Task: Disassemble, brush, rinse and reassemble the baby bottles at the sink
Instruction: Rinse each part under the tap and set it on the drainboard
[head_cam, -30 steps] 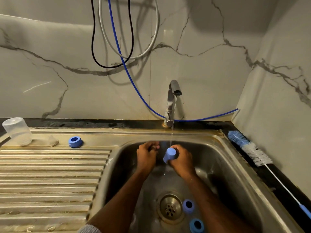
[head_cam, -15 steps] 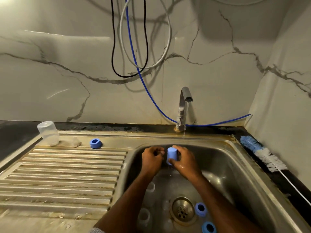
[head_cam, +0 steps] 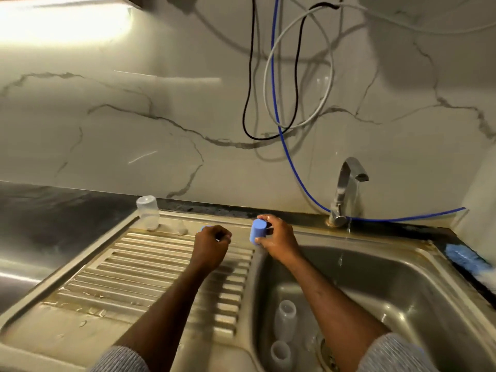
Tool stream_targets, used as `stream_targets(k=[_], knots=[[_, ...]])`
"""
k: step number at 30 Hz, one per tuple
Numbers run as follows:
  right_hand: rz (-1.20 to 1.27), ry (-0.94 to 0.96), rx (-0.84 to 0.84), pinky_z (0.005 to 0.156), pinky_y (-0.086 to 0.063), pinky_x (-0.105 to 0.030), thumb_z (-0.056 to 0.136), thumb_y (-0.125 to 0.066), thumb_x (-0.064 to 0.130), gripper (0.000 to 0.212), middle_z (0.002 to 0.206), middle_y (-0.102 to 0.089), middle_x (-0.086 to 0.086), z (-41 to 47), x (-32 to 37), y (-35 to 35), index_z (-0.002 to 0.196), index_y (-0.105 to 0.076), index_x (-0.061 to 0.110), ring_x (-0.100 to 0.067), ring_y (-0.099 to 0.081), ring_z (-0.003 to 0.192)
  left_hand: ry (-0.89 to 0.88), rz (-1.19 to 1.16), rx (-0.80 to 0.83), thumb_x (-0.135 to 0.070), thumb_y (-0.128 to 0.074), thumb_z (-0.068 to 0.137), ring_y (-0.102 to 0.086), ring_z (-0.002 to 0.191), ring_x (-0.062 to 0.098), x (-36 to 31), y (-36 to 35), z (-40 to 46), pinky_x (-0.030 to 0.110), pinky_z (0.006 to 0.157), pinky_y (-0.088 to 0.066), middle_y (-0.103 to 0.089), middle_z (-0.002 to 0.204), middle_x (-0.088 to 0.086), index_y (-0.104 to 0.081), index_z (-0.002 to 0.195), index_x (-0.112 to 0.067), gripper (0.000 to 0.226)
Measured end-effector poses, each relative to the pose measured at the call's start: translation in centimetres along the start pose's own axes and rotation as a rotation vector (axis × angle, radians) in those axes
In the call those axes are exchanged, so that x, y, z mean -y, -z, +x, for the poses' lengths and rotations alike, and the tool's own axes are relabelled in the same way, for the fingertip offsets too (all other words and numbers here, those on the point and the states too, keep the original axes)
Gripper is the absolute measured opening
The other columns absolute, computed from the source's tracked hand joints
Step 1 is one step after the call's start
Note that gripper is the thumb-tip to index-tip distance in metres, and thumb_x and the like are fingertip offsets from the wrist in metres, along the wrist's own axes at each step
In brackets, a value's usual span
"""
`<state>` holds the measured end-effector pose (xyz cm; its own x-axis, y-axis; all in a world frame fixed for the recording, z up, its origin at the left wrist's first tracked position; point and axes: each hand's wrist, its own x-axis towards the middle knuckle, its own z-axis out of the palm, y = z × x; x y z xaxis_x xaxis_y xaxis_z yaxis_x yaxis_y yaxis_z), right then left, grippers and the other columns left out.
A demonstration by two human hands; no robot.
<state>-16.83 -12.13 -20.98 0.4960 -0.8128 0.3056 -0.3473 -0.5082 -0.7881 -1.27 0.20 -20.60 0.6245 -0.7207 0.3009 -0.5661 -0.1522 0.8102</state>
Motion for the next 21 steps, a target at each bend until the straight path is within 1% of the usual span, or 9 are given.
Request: stream_targets(k=[3,5,7,11,15,16,17,19,21], knots=[[-0.018,-0.025,0.007,0.093,-0.056,-0.036,0.073,-0.082,0.005,0.064,0.13,-0.062,-0.006,1.8,1.4,-2.3,0.131,-0.059,0.02,-0.022,-0.064,0.107,0.018,0.021,0.015,-0.006,-0.066,0.083,-0.062,0.059,0.019,1.7,1.5,0.4,0.044,0.07,-0.06,-0.072,0.07,0.004,-0.073,0.07,-0.014,0.017],[-0.023,-0.063,0.018,0.095,-0.055,-0.039,0.076,-0.082,0.006,0.066,0.13,-0.06,-0.005,2.6,2.2,-3.7,0.134,-0.055,0.022,-0.023,-0.063,0.11,0.025,0.017,0.006,-0.009,-0.066,0.087,-0.06,0.056,0.02,2.5,2.4,0.4,0.046,0.07,-0.06,-0.071,0.069,0.007,-0.072,0.069,-0.011,0.019],[-0.042,-0.08,0.024,0.095,-0.054,-0.04,0.074,-0.082,0.006,0.064,0.129,-0.062,-0.004,3.2,2.7,-4.5,0.131,-0.056,0.023,-0.023,-0.062,0.11,0.033,0.016,0.013,-0.009,-0.066,0.088,-0.059,0.057,0.019,2.8,3.0,0.4,0.043,0.072,-0.059,-0.073,0.072,0.009,-0.073,0.07,-0.013,0.02],[-0.146,-0.093,0.041,0.089,-0.053,-0.037,0.066,-0.082,0.009,0.054,0.12,-0.065,-0.004,3.3,2.4,-5.3,0.113,-0.06,0.024,-0.025,-0.062,0.108,0.031,0.021,0.038,-0.006,-0.068,0.086,-0.059,0.058,0.017,2.9,3.5,0.1,0.037,0.071,-0.054,-0.075,0.077,0.009,-0.072,0.072,-0.019,0.02],[-0.137,-0.116,0.041,0.098,-0.052,-0.041,0.067,-0.084,0.005,0.073,0.133,-0.058,-0.004,2.5,1.9,-4.8,0.131,-0.053,0.022,-0.023,-0.058,0.118,0.04,0.016,0.058,-0.009,-0.07,0.085,-0.061,0.06,0.016,2.7,3.2,-0.4,0.038,0.073,-0.057,-0.075,0.076,0.004,-0.074,0.073,-0.022,0.018],[-0.121,-0.105,0.014,0.098,-0.052,-0.041,0.068,-0.083,0.004,0.073,0.132,-0.058,-0.004,2.1,1.8,-4.3,0.132,-0.053,0.021,-0.022,-0.058,0.117,0.037,0.011,0.063,-0.01,-0.07,0.085,-0.062,0.062,0.016,2.5,3.0,-0.5,0.04,0.074,-0.059,-0.075,0.076,0.003,-0.074,0.074,-0.021,0.016],[-0.101,-0.097,-0.018,0.095,-0.053,-0.039,0.069,-0.082,0.003,0.068,0.127,-0.06,-0.004,1.4,1.7,-3.6,0.129,-0.056,0.02,-0.021,-0.06,0.11,0.033,0.004,0.071,-0.011,-0.07,0.086,-0.063,0.063,0.016,2.3,2.7,-0.8,0.041,0.074,-0.06,-0.075,0.077,0.002,-0.074,0.075,-0.02,0.015],[-0.076,-0.074,-0.061,0.078,-0.054,-0.028,0.072,-0.079,0.001,0.046,0.112,-0.064,-0.003,-0.4,1.2,-1.8,0.112,-0.064,0.019,-0.016,-0.061,0.088,0.013,-0.01,0.088,-0.009,-0.069,0.087,-0.063,0.063,0.014,1.4,2.0,-1.4,0.04,0.073,-0.06,-0.074,0.077,0.001,-0.076,0.079,-0.014,0.011],[-0.098,-0.04,-0.013,0.07,-0.048,-0.02,0.078,-0.073,-0.001,0.027,0.094,-0.068,0.0,-2.6,0.3,0.1,0.094,-0.068,0.02,-0.013,-0.06,0.076,-0.004,-0.032,0.113,-0.006,-0.066,0.089,-0.06,0.055,0.009,0.1,1.2,-2.2,0.034,0.064,-0.057,-0.074,0.078,0.005,-0.074,0.082,-0.009,0.011]])
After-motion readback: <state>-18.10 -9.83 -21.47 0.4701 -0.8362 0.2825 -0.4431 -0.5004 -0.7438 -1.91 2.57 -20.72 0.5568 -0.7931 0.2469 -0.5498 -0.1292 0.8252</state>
